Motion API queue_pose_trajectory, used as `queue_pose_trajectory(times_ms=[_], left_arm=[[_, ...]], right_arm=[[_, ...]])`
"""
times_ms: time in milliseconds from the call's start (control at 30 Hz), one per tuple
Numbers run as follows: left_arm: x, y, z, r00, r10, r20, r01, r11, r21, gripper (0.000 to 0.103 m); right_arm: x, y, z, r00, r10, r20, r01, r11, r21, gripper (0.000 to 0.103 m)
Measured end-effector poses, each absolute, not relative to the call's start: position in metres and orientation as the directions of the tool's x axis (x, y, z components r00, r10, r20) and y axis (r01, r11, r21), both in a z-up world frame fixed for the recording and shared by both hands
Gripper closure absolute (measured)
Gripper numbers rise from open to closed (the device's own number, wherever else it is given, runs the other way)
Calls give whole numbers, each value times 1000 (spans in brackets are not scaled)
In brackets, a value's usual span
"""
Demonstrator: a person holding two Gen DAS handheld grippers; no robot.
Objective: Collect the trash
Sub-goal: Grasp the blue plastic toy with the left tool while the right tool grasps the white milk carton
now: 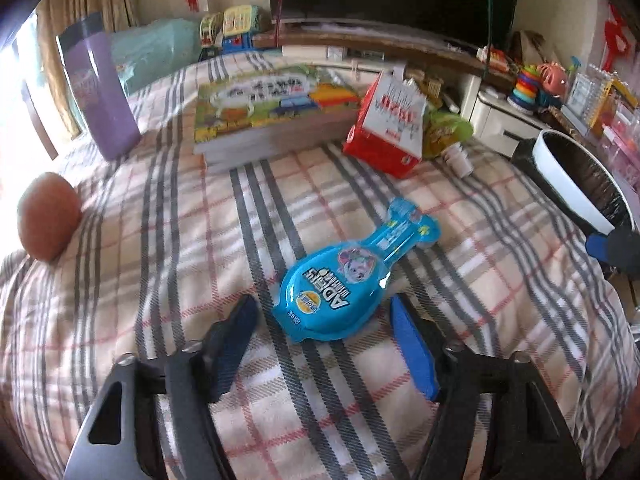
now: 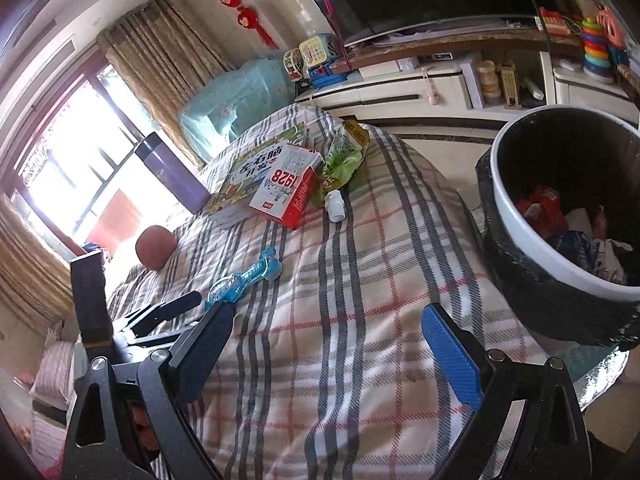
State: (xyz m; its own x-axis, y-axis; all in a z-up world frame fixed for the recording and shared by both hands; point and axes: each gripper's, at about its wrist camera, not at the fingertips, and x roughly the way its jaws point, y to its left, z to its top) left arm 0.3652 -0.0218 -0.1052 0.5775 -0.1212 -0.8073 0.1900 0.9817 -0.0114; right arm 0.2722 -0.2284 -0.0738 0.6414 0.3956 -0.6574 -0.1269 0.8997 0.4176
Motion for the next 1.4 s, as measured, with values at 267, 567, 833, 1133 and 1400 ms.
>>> queue_pose_trajectory(times_ms=[267, 567, 833, 1133, 1400], left_arm=[[347, 11, -100, 583, -164, -796, 144, 985, -97, 83], [299, 68, -98, 604, -211, -768, 42, 971, -234, 83], [289, 74, -106, 637, -212, -741, 36, 969, -246, 82], [287, 72, -105, 637, -237, -733, 66, 965, -255, 72], [285, 64, -104, 640, -218, -737, 86, 973, -213, 54]], right_arm=[[289, -209, -78, 637, 406, -656, -139, 897, 420, 7], [333, -169, -89, 623, 413, -664, -159, 898, 409, 8], [377, -140, -93, 652, 360, -667, -120, 918, 378, 11], [403, -132, -101, 670, 278, -688, -55, 943, 328, 44], [357, -145, -86, 643, 345, -684, -154, 933, 326, 48]])
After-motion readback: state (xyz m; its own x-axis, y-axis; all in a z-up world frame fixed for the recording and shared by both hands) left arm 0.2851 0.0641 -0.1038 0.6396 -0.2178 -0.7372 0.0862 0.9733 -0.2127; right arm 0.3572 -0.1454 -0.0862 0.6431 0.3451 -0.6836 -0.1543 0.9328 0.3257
